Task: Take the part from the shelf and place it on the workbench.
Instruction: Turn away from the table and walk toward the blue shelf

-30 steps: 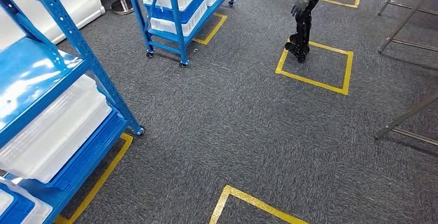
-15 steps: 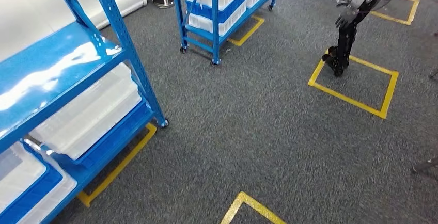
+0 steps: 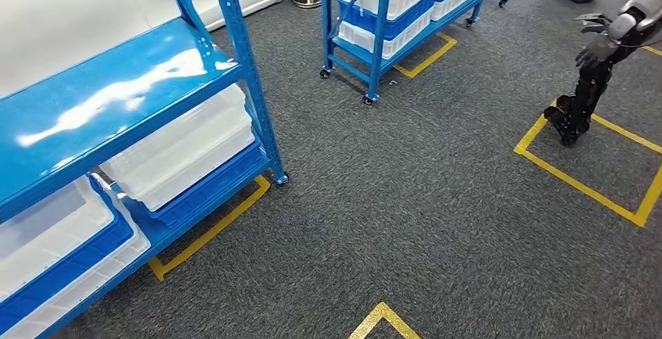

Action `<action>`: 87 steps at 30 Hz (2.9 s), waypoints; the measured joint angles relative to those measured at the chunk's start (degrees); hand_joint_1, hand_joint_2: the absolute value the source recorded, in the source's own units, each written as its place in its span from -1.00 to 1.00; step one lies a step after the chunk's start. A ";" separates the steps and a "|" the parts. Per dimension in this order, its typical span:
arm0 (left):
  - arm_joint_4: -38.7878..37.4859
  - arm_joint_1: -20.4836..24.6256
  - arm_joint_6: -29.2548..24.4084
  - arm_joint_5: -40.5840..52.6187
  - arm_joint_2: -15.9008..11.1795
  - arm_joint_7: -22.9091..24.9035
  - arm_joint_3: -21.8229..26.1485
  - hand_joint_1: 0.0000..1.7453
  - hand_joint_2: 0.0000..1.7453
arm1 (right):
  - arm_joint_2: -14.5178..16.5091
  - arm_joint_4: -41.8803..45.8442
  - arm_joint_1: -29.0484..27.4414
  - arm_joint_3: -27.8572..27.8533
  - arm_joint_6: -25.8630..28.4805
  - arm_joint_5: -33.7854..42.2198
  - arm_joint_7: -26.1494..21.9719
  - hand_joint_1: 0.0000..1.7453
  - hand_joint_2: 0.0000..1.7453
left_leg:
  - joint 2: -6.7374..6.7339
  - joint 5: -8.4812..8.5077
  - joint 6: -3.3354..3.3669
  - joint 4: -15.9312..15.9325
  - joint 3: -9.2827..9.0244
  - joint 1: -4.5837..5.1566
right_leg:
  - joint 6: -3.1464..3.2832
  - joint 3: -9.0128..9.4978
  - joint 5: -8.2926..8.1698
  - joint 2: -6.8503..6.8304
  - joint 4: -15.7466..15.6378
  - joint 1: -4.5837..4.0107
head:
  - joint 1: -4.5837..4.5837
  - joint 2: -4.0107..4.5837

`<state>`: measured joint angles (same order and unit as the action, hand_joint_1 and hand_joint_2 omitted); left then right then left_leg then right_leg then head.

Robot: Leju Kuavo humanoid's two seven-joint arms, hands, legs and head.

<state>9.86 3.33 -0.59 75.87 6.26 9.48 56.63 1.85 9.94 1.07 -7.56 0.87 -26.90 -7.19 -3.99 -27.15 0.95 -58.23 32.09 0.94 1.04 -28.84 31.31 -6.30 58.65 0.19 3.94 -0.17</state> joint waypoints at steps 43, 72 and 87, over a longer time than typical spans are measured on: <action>0.00 0.09 0.34 0.26 0.62 1.70 0.00 -1.00 -1.00 | 0.04 0.02 0.35 -0.11 0.27 -0.94 -0.56 -1.00 -1.00 | 8.54 0.30 1.13 0.49 -1.14 -1.01 | -1.63 -4.33 -0.23 8.13 6.64 0.78 | -0.18 0.00; 0.00 0.04 -0.15 -0.02 0.67 2.99 0.02 -1.00 -1.00 | 0.05 -0.11 0.19 -0.42 -0.74 -0.65 -0.17 -1.00 -1.00 | 10.53 -0.31 -0.20 0.13 -0.93 -0.91 | -0.78 -2.16 -1.56 10.34 0.85 1.00 | -0.15 -0.01; 0.00 -0.09 -0.39 -0.04 0.73 3.09 0.04 -1.00 -1.00 | 0.00 -0.09 0.31 -0.45 -0.78 -0.74 -0.17 -1.00 -1.00 | 8.36 -1.17 1.62 1.21 -3.05 -0.90 | -2.22 -7.40 -1.14 7.08 8.26 1.06 | -0.26 0.01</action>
<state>9.86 3.25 -0.98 75.82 6.99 12.57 56.68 1.86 9.86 1.38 -8.01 0.09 -27.64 -7.37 4.37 -28.32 2.57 -57.02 29.04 0.04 -1.17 -36.24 30.17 0.78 66.91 1.25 3.68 -0.16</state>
